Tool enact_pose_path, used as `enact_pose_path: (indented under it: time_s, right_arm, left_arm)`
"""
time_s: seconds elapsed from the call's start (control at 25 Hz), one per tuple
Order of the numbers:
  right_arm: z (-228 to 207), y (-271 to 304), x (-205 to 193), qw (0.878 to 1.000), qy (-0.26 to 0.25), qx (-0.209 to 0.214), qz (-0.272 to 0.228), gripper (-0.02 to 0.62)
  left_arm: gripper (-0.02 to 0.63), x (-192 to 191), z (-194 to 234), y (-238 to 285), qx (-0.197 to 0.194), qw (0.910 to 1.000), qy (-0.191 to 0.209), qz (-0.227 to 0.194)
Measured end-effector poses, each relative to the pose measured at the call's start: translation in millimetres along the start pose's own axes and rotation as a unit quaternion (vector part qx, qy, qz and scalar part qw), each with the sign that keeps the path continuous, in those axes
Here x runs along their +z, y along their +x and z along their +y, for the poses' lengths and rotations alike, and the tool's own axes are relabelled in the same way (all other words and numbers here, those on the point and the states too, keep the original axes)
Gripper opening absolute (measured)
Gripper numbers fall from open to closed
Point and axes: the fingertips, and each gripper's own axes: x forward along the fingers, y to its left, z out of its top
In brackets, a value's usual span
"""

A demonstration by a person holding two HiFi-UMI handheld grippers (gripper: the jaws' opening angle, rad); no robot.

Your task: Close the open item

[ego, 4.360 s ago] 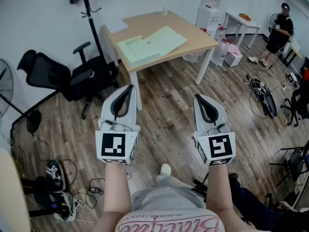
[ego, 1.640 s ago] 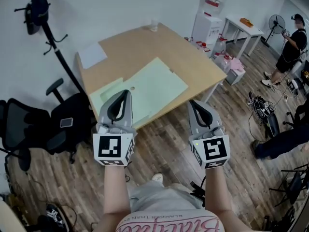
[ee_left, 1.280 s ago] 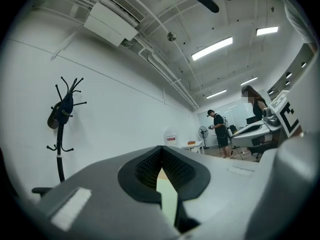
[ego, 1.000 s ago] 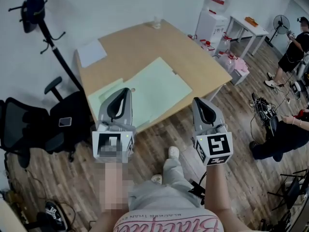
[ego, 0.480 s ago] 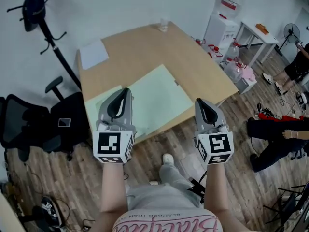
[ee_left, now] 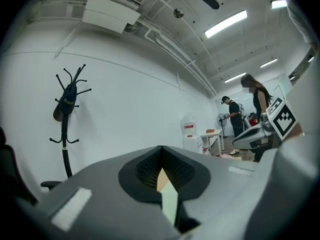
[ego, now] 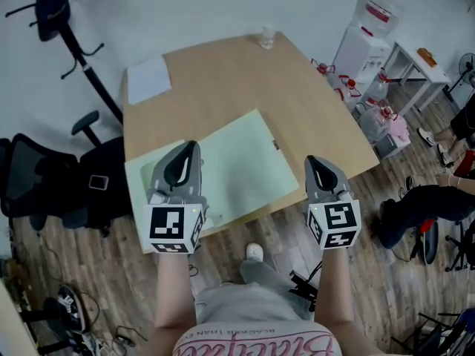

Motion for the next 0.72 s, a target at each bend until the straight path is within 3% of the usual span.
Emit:
enact_pose_path:
  time_s: [0.4, 0.72]
  right_arm:
    - [-18.7, 62.9, -55.0, 0.994, -0.033, 0.077, 0.077, 0.003]
    - [-15.6, 100.8, -114.1, 0.966, -0.042, 0.178, 0.184, 0.003]
  left_arm:
    - [0.015, -29.3, 7.1, 36.6, 0.050, 0.9978, -0.008, 0.042]
    - [0.015, -44.3, 22.5, 52.9, 0.085, 0.9942, -0.011, 0.064]
